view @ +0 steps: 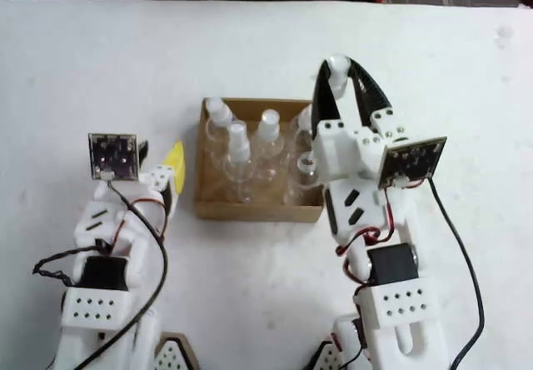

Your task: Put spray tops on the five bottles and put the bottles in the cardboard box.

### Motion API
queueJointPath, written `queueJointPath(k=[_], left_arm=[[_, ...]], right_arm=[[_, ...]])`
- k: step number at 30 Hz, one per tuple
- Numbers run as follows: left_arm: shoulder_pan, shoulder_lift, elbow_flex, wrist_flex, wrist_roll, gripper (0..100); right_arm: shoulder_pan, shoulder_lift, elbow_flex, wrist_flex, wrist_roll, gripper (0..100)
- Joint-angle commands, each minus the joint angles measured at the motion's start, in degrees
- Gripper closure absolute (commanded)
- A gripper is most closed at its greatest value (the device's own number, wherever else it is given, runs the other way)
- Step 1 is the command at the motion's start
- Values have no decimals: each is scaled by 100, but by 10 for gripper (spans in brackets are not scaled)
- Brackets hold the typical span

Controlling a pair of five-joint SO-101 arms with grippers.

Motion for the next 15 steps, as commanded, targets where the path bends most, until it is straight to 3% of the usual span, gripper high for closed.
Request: queueJointPath(k=[1, 15], left_arm=[[22, -119, -53, -132, -79, 824], [22, -119, -62, -141, -79, 824]], right_arm=[[22, -13, 70, -136, 88, 982], [-242, -426, 615, -198, 35, 982]])
